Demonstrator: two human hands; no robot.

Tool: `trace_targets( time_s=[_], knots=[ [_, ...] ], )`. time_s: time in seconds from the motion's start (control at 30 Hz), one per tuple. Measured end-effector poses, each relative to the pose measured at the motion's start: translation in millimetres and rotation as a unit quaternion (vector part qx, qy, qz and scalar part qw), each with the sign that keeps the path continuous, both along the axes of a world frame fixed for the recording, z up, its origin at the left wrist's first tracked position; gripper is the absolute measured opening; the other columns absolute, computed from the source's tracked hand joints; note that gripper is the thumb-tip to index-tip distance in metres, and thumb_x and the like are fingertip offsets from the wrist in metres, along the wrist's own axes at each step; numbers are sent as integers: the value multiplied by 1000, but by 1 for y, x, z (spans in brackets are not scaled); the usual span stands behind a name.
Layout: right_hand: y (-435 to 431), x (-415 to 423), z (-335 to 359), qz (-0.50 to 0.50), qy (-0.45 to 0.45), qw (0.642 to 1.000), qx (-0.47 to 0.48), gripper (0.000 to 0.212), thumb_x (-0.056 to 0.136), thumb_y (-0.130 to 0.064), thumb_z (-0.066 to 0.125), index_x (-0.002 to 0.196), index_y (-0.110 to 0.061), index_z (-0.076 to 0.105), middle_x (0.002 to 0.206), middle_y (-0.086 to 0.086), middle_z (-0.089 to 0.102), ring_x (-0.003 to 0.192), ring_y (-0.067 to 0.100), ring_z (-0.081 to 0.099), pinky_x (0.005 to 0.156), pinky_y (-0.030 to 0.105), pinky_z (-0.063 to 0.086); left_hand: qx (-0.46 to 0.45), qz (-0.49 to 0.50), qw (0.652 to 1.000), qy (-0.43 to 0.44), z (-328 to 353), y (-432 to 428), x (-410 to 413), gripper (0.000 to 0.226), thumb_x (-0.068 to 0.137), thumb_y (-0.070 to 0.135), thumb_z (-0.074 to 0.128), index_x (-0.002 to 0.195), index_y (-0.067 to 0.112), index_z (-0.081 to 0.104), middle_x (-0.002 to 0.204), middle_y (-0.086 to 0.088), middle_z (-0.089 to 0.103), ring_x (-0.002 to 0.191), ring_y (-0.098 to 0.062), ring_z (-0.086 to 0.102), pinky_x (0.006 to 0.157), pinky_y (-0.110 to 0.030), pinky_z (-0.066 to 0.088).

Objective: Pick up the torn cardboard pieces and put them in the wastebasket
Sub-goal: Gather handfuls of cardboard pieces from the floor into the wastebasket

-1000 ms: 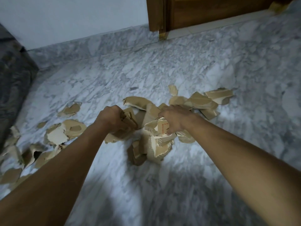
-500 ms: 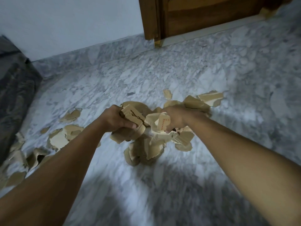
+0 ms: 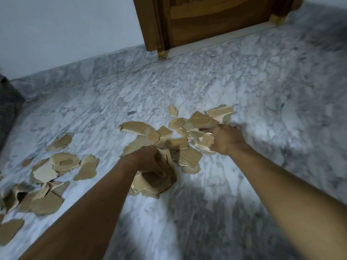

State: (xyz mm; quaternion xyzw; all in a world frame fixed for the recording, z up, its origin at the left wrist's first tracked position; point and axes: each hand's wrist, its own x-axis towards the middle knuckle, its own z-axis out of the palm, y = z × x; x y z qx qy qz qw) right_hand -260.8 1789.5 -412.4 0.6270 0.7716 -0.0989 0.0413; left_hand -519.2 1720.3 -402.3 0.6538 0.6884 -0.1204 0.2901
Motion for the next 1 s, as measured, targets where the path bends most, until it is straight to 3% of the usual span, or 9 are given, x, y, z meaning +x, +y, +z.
trace_targets(
  time_s=[0.17, 0.33, 0.47, 0.53, 0.63, 0.77, 0.9, 1.0],
  knots=[
    [-17, 0, -27, -6, -17, 1000, 22, 42, 78, -33, 74, 119, -36, 65, 120, 0, 58, 114, 26, 56, 97, 45, 32, 18, 1, 1000, 6, -1, -2, -2, 54, 57, 51, 89, 72, 31, 42, 81, 11, 49, 77, -11, 47, 54, -23, 33],
    [6, 3, -6, -85, 37, 996, -9, 42, 72, -39, 82, 107, -26, 65, 115, 3, 67, 115, 27, 58, 97, 44, 33, 36, 27, 997, -58, -5, -5, -6, 50, 57, 48, 91, 72, 31, 46, 75, 12, 50, 71, -7, 48, 56, -23, 36],
    [18, 1, 12, -137, 160, 974, -87, 56, 60, -49, 87, 100, -26, 54, 105, 2, 65, 105, 28, 61, 101, 47, 40, 62, 51, 978, -190, 6, -5, -20, 40, 61, 36, 92, 94, 34, 70, 95, 14, 71, 96, -6, 63, 87, -29, 48],
    [21, -5, 15, -146, 243, 948, -145, 68, 51, -48, 93, 100, -16, 58, 104, 2, 67, 100, 25, 62, 93, 44, 50, 95, 70, 965, -233, 19, -5, -26, 38, 68, 21, 89, 102, 26, 72, 99, 11, 73, 94, 2, 64, 88, -24, 46],
    [13, -21, 19, -110, 291, 930, -194, 64, 53, -37, 97, 104, -12, 68, 103, 3, 70, 97, 20, 65, 72, 28, 51, 170, 115, 948, -243, 41, -1, -42, 39, 72, 6, 84, 108, 9, 69, 98, 3, 71, 80, 11, 63, 72, -4, 43],
    [-7, -58, 29, -13, 283, 928, -243, 57, 60, -34, 95, 103, -13, 64, 90, -4, 68, 82, 9, 61, 63, 22, 48, 194, 190, 953, -135, 47, -7, -88, 46, 72, 25, 86, 110, 20, 60, 101, 2, 66, 92, -16, 59, 80, -28, 42],
    [-28, -117, 29, 115, 185, 943, -254, 77, 53, -47, 94, 113, -15, 59, 109, -1, 69, 95, 18, 64, 84, 35, 56, 205, 263, 939, -86, 25, -42, -126, 42, 75, 21, 83, 108, 17, 59, 97, -2, 62, 91, -24, 56, 75, -31, 40],
    [-40, -152, 17, 192, 58, 950, -239, 79, 50, -54, 90, 116, -21, 62, 107, -1, 70, 90, 23, 66, 73, 30, 54, 208, 265, 939, -65, -2, -67, -145, 35, 66, 23, 84, 92, 20, 62, 85, -1, 69, 87, -26, 65, 71, -33, 48]
  ],
)
